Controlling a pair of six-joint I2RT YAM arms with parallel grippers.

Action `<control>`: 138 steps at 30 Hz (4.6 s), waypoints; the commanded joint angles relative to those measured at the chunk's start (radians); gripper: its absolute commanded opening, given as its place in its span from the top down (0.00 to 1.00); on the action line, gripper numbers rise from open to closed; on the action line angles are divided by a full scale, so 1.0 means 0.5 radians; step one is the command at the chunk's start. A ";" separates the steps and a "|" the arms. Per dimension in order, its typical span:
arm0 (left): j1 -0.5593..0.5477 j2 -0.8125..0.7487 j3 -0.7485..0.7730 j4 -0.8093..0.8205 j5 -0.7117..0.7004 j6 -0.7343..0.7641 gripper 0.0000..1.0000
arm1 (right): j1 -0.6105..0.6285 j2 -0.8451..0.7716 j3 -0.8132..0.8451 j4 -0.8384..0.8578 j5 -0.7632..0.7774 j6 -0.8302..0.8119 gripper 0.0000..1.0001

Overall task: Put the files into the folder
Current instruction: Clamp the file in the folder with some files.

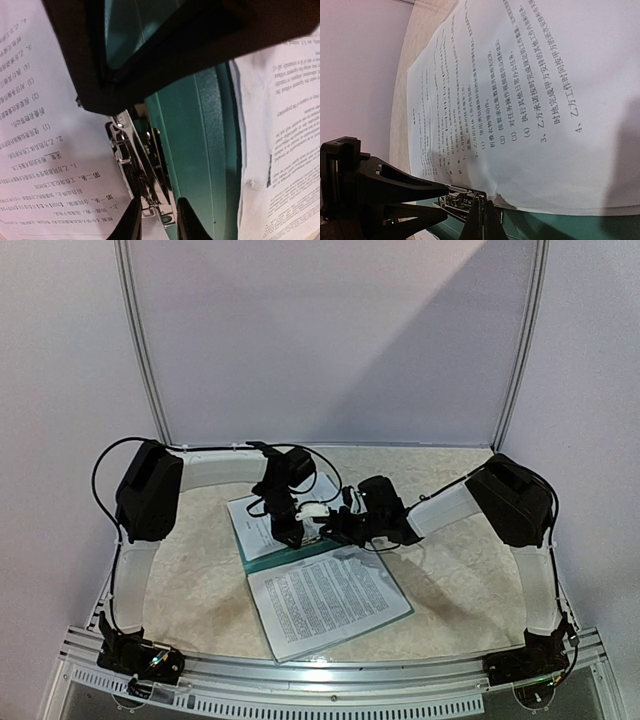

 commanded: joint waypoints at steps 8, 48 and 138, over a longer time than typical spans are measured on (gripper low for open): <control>-0.087 0.102 -0.106 -0.067 0.090 -0.033 0.78 | -0.008 0.214 -0.222 -0.504 0.299 -0.086 1.00; 0.146 -0.186 -0.249 0.317 0.410 -0.772 0.87 | 0.088 0.119 -0.416 -0.467 0.175 -0.084 1.00; -0.255 -0.101 -0.172 0.289 0.026 0.475 0.70 | 0.074 0.031 -0.566 -0.637 -0.050 -0.370 1.00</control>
